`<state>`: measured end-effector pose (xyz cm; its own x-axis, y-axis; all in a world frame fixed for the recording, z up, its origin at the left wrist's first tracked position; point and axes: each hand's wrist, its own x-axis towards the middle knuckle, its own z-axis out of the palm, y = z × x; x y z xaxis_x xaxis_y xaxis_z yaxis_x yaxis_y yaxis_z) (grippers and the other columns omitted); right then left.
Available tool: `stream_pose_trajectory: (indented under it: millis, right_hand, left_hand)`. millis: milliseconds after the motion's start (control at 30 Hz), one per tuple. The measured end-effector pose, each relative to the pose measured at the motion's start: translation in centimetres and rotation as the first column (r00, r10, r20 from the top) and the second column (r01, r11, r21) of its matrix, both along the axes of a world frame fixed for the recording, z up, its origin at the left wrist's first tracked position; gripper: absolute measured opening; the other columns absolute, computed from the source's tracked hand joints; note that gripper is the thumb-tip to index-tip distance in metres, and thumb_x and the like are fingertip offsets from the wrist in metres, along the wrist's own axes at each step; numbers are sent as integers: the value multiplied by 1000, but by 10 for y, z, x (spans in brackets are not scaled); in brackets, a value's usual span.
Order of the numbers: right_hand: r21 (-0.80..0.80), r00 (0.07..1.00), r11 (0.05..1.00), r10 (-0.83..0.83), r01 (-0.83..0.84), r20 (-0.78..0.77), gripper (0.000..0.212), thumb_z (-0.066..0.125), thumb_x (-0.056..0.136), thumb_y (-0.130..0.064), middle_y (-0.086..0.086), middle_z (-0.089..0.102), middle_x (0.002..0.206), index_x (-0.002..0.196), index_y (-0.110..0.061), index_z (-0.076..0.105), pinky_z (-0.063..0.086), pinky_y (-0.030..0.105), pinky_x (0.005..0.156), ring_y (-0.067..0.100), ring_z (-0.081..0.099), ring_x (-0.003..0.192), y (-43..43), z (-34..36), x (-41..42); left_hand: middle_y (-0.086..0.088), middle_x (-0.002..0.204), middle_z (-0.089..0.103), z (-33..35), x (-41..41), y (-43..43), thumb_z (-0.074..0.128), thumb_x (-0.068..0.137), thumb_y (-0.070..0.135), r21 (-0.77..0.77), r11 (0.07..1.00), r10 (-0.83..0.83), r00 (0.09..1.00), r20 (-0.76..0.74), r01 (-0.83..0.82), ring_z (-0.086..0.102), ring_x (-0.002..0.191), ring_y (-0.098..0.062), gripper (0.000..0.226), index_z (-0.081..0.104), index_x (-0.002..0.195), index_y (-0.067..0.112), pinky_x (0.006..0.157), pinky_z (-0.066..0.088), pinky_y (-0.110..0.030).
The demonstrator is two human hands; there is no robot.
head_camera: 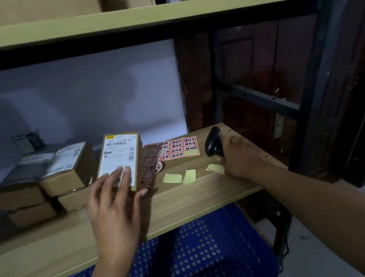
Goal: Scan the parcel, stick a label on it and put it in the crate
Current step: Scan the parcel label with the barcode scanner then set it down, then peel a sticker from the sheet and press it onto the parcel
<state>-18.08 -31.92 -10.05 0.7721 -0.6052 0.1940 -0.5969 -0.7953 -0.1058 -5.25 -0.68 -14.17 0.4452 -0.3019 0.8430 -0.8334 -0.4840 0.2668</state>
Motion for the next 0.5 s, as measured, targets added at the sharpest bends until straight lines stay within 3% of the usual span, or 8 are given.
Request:
stream_pose_trajectory:
  millis: [100,200,333,400,500]
  right_hand:
    - [-4,999,999,-49,49,-19,78,45,90,-55,19,49,144,154,-13,28,38,51,106,37,45,132,0,-2,3]
    - [-124,989,987,-87,102,122,67,50,87,-52,17,53,132,142,-15,41,41,51,96,35,48,120,11,3,8]
    - [-285,917,958,125,-12,380,44,59,85,-43,10,63,108,119,-16,63,44,42,83,31,56,101,42,18,35]
    - [-105,869,974,228,-203,438,30,61,85,-38,7,69,96,107,-19,70,47,37,79,29,61,94,63,22,59]
    - [323,905,896,165,-304,393,17,66,80,-36,2,74,87,92,-25,71,54,33,75,25,69,86,86,19,102]
  left_hand:
    - [-10,149,63,0,1,6,67,99,40,-14,1000,28,999,-18,-28,51,135,-42,55,64,148,16,112,47,-58]
    - [-8,149,63,2,4,12,70,98,37,-33,998,54,998,-23,-55,51,134,-41,54,64,148,17,112,47,-58]
    - [-7,148,63,1,2,16,71,98,37,-37,996,80,997,-21,-81,50,134,-38,54,65,147,17,112,49,-58]
    - [-7,148,64,-1,-2,17,73,97,37,-29,995,95,995,-15,-95,51,133,-38,54,65,147,17,111,50,-59]
    - [-6,149,64,-7,-6,19,70,99,41,5,994,106,994,-12,-106,51,134,-36,54,65,148,17,109,52,-59]
